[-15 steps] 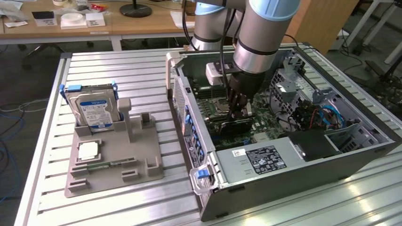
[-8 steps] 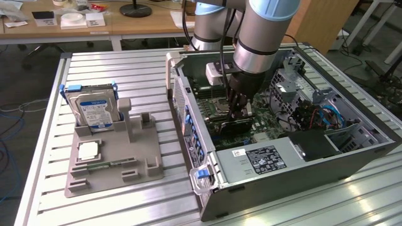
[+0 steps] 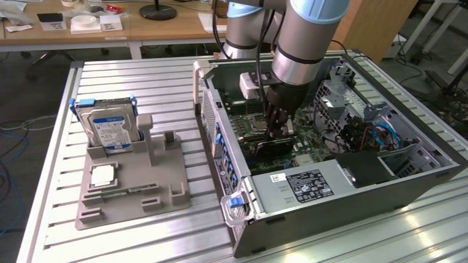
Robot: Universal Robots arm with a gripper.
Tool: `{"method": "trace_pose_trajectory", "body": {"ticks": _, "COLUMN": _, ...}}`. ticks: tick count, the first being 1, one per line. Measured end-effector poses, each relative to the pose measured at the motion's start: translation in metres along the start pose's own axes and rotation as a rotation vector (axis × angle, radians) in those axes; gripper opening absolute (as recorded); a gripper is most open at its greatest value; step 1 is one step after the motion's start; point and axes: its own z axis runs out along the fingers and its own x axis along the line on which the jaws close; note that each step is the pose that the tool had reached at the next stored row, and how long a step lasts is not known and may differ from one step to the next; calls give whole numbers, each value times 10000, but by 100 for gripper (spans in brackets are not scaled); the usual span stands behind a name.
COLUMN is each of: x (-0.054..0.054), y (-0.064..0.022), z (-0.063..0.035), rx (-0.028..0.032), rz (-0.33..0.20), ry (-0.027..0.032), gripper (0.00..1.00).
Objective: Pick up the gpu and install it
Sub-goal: 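Press down on the gpu until it lock into place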
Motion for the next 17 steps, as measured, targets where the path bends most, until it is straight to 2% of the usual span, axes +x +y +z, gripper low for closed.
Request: {"method": "trace_pose_trajectory", "body": {"ticks": 17, "x": -12, "y": -1, "z": -255, "rx": 0, "rz": 0, "ry": 1, "gripper": 11}}
